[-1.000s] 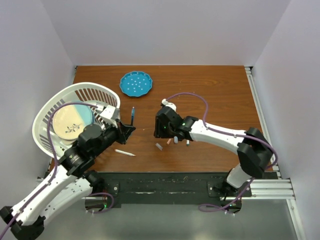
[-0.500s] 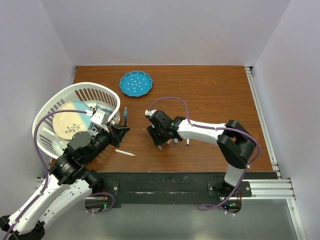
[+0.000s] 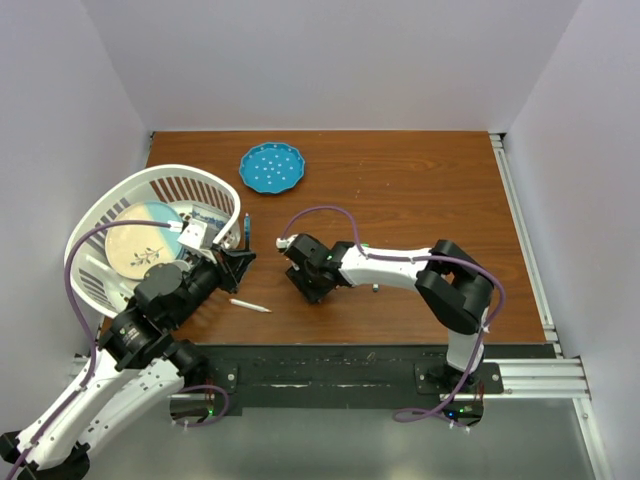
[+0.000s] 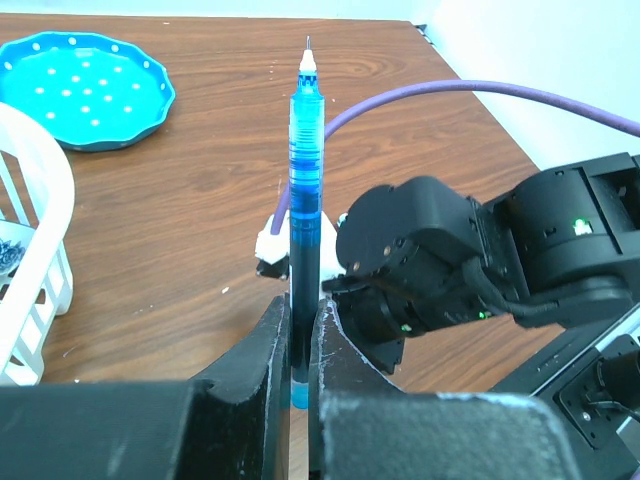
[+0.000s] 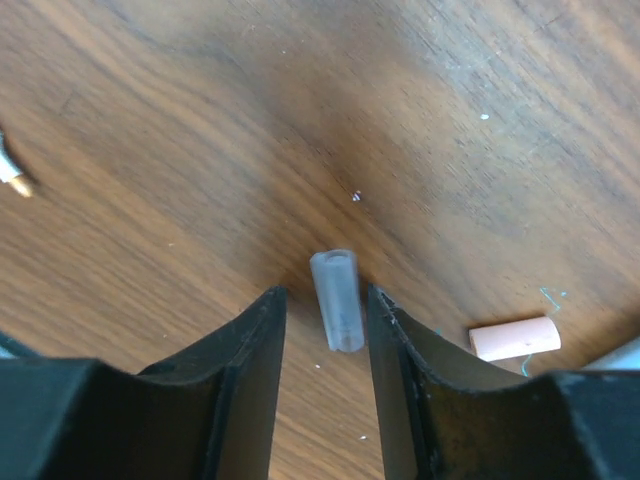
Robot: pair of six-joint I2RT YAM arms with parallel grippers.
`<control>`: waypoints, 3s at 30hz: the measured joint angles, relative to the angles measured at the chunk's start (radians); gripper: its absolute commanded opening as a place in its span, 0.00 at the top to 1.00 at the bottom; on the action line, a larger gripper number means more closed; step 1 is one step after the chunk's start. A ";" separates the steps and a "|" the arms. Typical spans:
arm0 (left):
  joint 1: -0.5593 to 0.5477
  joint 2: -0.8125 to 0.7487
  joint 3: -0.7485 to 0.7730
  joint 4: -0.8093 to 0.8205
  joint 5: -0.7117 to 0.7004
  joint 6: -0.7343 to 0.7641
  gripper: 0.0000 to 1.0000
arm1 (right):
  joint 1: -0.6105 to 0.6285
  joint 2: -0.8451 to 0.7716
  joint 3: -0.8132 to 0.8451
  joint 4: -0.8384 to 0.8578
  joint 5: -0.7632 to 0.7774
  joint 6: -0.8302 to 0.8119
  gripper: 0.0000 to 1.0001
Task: Insert the pens into the pen caps
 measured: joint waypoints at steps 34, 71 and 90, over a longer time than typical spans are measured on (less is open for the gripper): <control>0.000 0.153 -0.135 0.112 0.190 -0.108 1.00 | -0.015 -0.267 -0.178 0.027 0.146 0.186 1.00; 0.000 0.375 -0.390 0.721 0.556 -0.342 1.00 | -0.057 -0.716 -0.410 0.547 0.223 0.575 1.00; 0.000 0.384 -0.393 0.737 0.561 -0.349 1.00 | -0.057 -0.712 -0.410 0.578 0.224 0.587 1.00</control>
